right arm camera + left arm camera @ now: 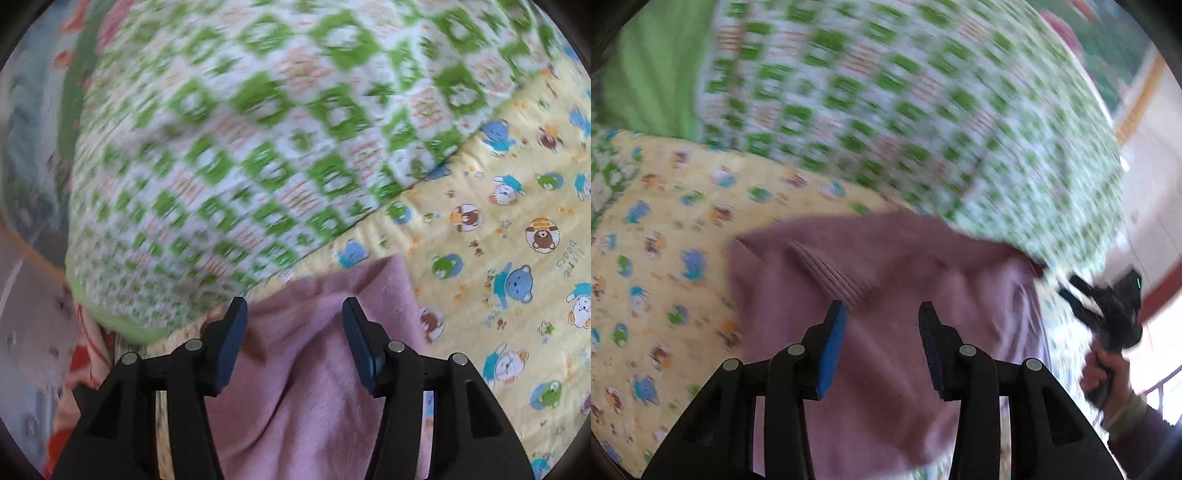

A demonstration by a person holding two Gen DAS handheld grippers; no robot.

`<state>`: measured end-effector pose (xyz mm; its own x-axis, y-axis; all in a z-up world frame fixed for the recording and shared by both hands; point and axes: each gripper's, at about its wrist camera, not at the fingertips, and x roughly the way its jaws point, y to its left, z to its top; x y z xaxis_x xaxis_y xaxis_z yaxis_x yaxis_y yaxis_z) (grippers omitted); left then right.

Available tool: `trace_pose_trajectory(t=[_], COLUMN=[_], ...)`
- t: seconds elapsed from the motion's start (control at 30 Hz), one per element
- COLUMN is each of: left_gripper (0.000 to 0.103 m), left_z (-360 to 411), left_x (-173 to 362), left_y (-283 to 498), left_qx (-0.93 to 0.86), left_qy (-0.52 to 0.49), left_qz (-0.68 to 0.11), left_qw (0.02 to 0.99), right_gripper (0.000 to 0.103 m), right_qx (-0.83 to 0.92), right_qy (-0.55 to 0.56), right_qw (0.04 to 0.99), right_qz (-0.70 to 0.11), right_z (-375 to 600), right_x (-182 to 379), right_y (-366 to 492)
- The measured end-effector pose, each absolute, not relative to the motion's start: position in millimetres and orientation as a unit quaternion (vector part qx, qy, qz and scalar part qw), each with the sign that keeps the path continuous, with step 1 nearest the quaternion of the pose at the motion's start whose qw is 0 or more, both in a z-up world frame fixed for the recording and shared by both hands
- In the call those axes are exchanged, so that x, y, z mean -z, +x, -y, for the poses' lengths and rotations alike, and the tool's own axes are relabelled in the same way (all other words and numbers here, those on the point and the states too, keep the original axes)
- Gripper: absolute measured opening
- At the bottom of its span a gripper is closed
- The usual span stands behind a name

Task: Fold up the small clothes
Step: 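Smooth and square the folded sweater with both open tools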

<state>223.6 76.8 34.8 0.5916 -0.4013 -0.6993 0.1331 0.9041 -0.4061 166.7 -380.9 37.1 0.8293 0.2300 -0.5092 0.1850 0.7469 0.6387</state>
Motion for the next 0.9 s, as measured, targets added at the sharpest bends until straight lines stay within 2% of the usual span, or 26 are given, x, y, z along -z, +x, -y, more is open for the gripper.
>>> trace_pose_trajectory(t=[0.17,0.27,0.37,0.4,0.43,0.47,0.57,0.63,0.73,0.87,0.9], left_gripper=[0.04,0.04,0.04,0.037,0.028,0.025,0.023,0.025,0.018,0.021,0.026], left_z=[-12,6,10,7,4,-2,-21,-45,-89,-111,-117], left_x=[10,33,44,47,48,46,36,30,34,37,36], left_y=[213,232,266,280,293,304,334,349,362,355,350], left_qx=[0.201,0.197,0.168,0.155,0.148,0.144,0.103,0.04,-0.004,-0.033,-0.05], left_qy=[-0.084,-0.06,-0.024,-0.017,-0.016,-0.018,-0.002,0.012,-0.036,-0.045,-0.05], left_qz=[-0.481,-0.503,-0.507,-0.508,-0.507,-0.502,-0.482,-0.464,-0.467,-0.462,-0.461], left_qw=[0.849,0.839,0.845,0.847,0.849,0.852,0.87,0.885,0.884,0.885,0.885], right_gripper=[0.053,0.046,0.046,0.046,0.046,0.044,0.041,0.029,0.023,0.023,0.023], right_qx=[-0.12,-0.161,-0.173,-0.168,-0.158,-0.139,-0.065,-0.02,0.029,0.068,0.071], right_qy=[0.209,0.126,0.078,0.07,0.066,0.064,0.072,0.092,0.138,0.183,0.182], right_qw=[0.903,0.89,0.878,0.879,0.881,0.885,0.903,0.911,0.912,0.907,0.908], right_qz=[-0.355,-0.408,-0.439,-0.441,-0.44,-0.439,-0.419,-0.402,-0.386,-0.374,-0.371], right_z=[298,257,243,244,249,256,290,317,355,380,379], right_x=[-23,2,23,26,27,29,27,23,21,21,18], right_y=[152,157,178,189,201,216,254,270,281,268,262])
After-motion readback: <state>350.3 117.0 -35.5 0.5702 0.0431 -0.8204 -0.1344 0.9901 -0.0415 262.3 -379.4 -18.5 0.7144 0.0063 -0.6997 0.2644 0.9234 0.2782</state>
